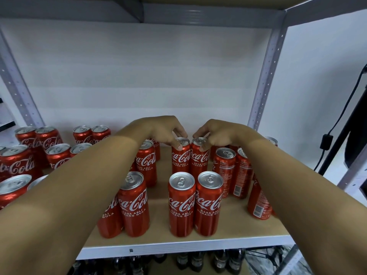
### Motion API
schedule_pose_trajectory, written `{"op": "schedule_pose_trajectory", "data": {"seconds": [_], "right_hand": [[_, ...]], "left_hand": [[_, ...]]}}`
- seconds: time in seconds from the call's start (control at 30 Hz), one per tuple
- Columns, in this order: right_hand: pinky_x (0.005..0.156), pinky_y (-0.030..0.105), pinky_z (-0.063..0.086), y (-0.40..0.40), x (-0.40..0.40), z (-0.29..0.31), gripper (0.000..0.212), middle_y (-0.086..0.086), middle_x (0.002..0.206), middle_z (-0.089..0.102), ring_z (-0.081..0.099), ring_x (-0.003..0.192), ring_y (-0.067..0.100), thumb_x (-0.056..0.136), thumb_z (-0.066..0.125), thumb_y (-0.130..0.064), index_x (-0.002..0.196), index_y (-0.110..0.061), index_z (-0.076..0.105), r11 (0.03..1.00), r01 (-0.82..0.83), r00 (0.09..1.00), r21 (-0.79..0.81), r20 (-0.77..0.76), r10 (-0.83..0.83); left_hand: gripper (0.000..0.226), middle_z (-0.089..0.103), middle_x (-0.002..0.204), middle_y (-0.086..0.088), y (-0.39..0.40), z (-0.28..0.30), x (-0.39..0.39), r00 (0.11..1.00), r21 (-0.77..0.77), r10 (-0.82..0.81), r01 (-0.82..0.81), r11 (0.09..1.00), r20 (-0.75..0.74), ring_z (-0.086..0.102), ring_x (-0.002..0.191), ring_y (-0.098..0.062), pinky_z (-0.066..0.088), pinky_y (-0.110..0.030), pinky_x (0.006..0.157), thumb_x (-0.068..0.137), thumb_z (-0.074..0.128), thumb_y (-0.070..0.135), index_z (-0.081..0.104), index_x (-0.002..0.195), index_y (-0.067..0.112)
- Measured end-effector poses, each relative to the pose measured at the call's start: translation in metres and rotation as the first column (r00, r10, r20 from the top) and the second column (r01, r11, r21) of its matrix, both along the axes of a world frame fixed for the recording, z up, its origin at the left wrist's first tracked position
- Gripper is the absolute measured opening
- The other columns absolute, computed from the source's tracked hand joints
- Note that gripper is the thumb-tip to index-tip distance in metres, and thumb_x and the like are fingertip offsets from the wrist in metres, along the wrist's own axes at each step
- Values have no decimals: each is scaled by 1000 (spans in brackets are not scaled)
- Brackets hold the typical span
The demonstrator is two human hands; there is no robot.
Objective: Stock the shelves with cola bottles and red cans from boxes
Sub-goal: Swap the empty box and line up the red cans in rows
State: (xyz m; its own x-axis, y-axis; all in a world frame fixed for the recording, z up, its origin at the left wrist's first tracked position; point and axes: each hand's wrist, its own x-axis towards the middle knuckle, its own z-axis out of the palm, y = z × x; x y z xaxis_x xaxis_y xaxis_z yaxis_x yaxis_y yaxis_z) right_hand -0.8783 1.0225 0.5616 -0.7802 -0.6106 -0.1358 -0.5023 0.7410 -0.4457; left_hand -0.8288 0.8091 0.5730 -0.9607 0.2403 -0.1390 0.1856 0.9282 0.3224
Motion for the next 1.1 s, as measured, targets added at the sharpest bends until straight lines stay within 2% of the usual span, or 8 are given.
{"op": "schedule_pose_trajectory", "data": {"seconds": [0.43, 0.57, 0.67, 0.77, 0.87, 0.97, 1.03, 1.1], "right_hand": [[97, 47, 54, 0, 7, 4, 52, 0, 133, 67, 64, 115, 24, 87, 78, -22, 137, -22, 64, 1000, -8, 1000, 18, -10, 8], [99, 48, 53, 1, 7, 3, 54, -1, 137, 65, 62, 118, 24, 87, 77, -24, 138, -23, 62, 1000, -2, 1000, 18, -12, 2], [98, 43, 51, 1, 6, 0, 58, 0, 140, 62, 60, 123, 24, 88, 77, -23, 142, -20, 58, 1000, 10, 1000, -2, -12, -10], [96, 35, 44, 0, 7, -1, 66, 0, 148, 55, 54, 133, 25, 90, 75, -23, 150, -19, 49, 1000, 29, 999, -10, -13, -30], [104, 37, 43, 0, 7, 1, 69, 1, 150, 53, 51, 136, 23, 89, 76, -27, 151, -20, 46, 998, 49, 999, -46, -8, -50], [113, 43, 42, 4, 8, 7, 66, 2, 147, 56, 53, 134, 22, 88, 77, -26, 148, -17, 49, 992, 76, 995, -98, -50, -81], [111, 38, 44, 11, 5, 12, 61, 2, 143, 60, 57, 129, 20, 89, 76, -21, 145, -15, 53, 989, 98, 987, -109, -117, -110], [109, 34, 45, 20, 0, 16, 56, 2, 138, 63, 59, 127, 20, 90, 74, -19, 143, -14, 57, 982, 138, 970, -127, -185, -160]], "left_hand": [[55, 65, 138, 8, 0, -3, -1, 1000, -34, -23, 22, 999, -18, 59, 123, -15, 45, -34, 97, 88, 80, 34, 64, 139, 25], [54, 64, 140, 8, 0, -3, 0, 999, -29, -31, 31, 999, -18, 61, 117, -12, 47, -36, 103, 89, 79, 34, 63, 140, 24], [55, 62, 142, 7, -1, -3, -1, 999, 2, -32, 32, 1000, 6, 64, 117, -15, 51, -35, 99, 90, 79, 34, 61, 141, 24], [59, 60, 144, 9, -3, -2, -3, 999, 30, -39, 38, 999, 24, 66, 116, -18, 52, -27, 89, 90, 78, 37, 57, 145, 26], [57, 61, 141, 11, -4, 2, -6, 998, 72, -56, 54, 996, 26, 68, 108, -12, 51, -21, 78, 93, 74, 41, 56, 146, 29], [54, 64, 137, 11, -3, 9, -12, 998, 59, -67, 68, 996, -12, 65, 114, -10, 53, -30, 92, 93, 73, 41, 57, 144, 30], [52, 66, 134, 11, 0, 12, -17, 996, 36, -59, 62, 997, -70, 63, 119, -12, 50, -35, 103, 94, 73, 39, 58, 143, 28], [52, 66, 132, 9, 4, 14, -23, 991, 50, -41, 48, 998, -128, 62, 120, -13, 48, -34, 103, 94, 73, 40, 59, 142, 26]]}}
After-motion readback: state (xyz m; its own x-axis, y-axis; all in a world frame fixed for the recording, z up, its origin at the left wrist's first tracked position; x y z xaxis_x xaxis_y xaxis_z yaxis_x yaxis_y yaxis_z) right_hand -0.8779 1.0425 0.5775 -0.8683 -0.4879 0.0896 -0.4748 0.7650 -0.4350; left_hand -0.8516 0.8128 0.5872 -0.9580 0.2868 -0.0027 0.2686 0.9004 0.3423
